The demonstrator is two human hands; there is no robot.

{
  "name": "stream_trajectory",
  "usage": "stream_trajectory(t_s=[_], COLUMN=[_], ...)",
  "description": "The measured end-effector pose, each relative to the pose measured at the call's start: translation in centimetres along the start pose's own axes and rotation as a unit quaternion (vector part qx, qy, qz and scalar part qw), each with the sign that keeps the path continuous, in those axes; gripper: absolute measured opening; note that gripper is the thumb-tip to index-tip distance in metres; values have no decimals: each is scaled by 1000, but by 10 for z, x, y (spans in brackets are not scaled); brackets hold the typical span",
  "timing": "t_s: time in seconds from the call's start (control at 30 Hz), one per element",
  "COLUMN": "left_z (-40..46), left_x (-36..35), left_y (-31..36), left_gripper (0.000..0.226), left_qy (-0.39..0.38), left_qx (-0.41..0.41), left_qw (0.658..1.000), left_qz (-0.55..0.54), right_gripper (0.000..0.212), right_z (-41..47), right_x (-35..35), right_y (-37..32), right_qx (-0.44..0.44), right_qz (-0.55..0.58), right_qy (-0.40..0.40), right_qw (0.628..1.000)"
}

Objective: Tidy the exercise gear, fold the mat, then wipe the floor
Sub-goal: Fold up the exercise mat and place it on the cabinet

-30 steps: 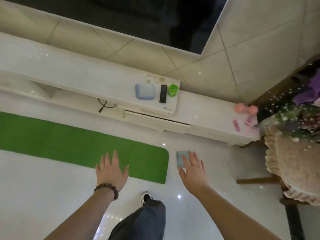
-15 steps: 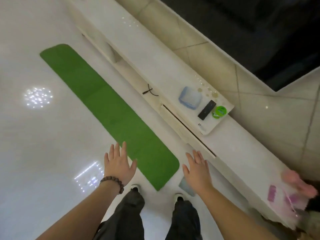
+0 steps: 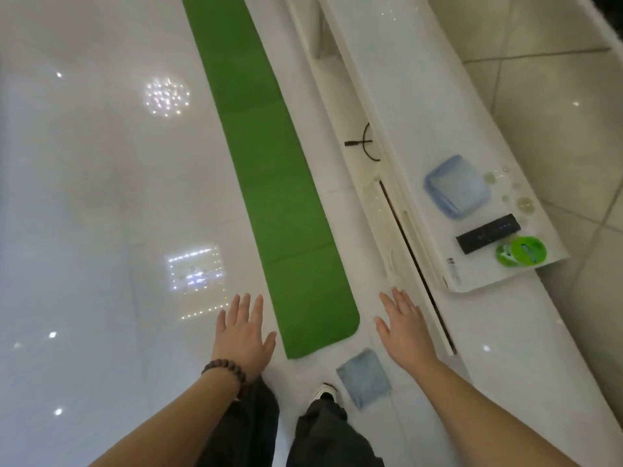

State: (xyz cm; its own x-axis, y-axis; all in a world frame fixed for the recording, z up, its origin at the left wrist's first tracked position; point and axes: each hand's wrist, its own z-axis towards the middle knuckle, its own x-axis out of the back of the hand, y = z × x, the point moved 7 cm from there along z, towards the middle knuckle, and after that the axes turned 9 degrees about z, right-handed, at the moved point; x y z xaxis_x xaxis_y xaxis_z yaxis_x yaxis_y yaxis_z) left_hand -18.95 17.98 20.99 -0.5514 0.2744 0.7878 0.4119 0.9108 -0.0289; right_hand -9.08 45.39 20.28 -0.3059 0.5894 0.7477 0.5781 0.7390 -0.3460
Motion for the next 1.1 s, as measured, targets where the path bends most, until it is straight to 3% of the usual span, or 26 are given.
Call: stream_trajectory(t_s=[0.33, 0.57, 0.7, 0.87, 1.0, 1.1], left_z=[204, 291, 307, 311, 311, 315], left_x=[-227, -349, -371, -372, -344, -307], left_y=[11, 30, 33, 18, 6, -5], left_gripper=[65, 83, 80, 84, 46, 25], left_qy=[-36, -26, 2, 89, 168, 161], left_qx=[-21, -136, -187, -256, -252, -153], left_qw=[997, 981, 965, 950, 952, 968], left_qz=[67, 136, 182, 154, 35, -116], right_gripper=[56, 67, 71, 72, 71, 81], right_z=[212, 305, 328, 341, 343, 350], right_x=[-185, -276, -295, -295, -279, -259], right_y=[98, 141, 149, 146, 146, 149], right_qx=[81, 137, 151, 176, 176, 175], right_qz=[-155, -227, -242, -232, -182, -123], right_qy=[-53, -67, -63, -62, -73, -77], right_qw=[983, 962, 956, 955, 965, 974])
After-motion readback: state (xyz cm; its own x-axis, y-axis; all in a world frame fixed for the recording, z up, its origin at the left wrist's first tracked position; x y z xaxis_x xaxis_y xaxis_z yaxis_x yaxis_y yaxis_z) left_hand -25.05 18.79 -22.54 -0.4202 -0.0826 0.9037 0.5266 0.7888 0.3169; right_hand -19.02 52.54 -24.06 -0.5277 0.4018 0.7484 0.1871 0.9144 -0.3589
